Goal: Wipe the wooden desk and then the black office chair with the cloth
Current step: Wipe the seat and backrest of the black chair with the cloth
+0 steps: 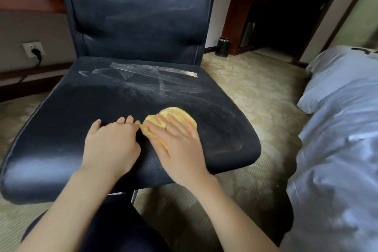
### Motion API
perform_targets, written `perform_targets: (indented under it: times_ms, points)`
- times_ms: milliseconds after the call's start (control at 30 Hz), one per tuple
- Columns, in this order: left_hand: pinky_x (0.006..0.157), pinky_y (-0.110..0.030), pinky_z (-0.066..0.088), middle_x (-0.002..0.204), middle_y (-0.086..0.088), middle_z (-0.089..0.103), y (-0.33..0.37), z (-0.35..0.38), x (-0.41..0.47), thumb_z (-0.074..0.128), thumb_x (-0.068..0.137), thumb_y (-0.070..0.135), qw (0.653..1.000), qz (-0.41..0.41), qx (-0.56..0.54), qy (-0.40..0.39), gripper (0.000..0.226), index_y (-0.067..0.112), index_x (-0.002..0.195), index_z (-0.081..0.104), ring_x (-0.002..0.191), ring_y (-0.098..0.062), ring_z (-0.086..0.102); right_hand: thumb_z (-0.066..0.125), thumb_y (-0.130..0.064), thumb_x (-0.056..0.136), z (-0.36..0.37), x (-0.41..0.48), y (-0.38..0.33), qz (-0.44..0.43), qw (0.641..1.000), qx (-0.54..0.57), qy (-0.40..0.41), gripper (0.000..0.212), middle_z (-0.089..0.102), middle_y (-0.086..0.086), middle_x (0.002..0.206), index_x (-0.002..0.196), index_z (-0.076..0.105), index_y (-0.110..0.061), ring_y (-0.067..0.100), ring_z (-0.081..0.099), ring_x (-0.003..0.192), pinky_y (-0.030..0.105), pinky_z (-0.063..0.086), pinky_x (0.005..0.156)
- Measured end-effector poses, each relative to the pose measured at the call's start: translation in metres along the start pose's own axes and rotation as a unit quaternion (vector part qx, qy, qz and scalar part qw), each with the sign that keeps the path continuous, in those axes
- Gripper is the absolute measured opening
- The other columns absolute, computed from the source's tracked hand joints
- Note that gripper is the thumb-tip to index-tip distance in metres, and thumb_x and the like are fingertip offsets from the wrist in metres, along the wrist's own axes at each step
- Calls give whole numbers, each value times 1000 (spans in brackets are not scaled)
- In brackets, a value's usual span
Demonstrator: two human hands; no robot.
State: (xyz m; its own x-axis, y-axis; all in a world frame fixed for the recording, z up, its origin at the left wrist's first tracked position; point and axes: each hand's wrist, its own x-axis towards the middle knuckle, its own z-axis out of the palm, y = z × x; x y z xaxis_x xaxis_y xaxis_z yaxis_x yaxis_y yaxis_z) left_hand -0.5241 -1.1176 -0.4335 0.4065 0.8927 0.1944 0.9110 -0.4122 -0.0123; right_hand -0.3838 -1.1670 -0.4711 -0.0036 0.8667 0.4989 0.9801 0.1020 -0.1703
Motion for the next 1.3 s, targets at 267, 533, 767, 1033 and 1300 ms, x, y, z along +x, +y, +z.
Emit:
perform_targets:
  times_ms: [267,533,767,1033,1300]
  points:
    - [116,-43,13,149,10,35,0,5,-2,33,85,11,999,-16,-40,0,61,31,142,36,130,-11,43,38,-30,96,8,-71,63,56,988,-68,130,39,47,-5,142,132,54,-26,16,34,137,40,21,113]
    - [115,-46,6,149,11,36,0,5,-5,34,83,10,998,-28,-49,12,63,31,142,36,132,-8,41,26,-32,96,-19,-55,103,186,969,-40,157,47,53,-2,137,127,59,-20,16,41,133,46,27,111]
    - [115,-49,-1,153,11,29,-5,7,-5,36,82,8,996,-29,-85,14,66,35,143,35,136,-5,34,30,-33,101,-37,12,130,221,974,-44,-2,40,43,-14,144,137,48,-34,6,30,138,32,21,112]
    - [116,-48,1,148,10,39,-1,13,-8,37,84,8,992,-34,-109,50,60,30,140,42,136,-4,33,22,-37,102,-18,88,97,139,977,-14,-161,44,33,-12,151,142,38,-34,11,26,139,36,16,112]
    - [116,-47,0,147,11,40,-5,13,-8,37,83,6,989,-47,-128,57,62,31,139,44,134,-5,38,36,-30,100,-2,24,17,3,999,-20,-50,39,46,-5,144,137,47,-30,16,33,137,37,22,109]
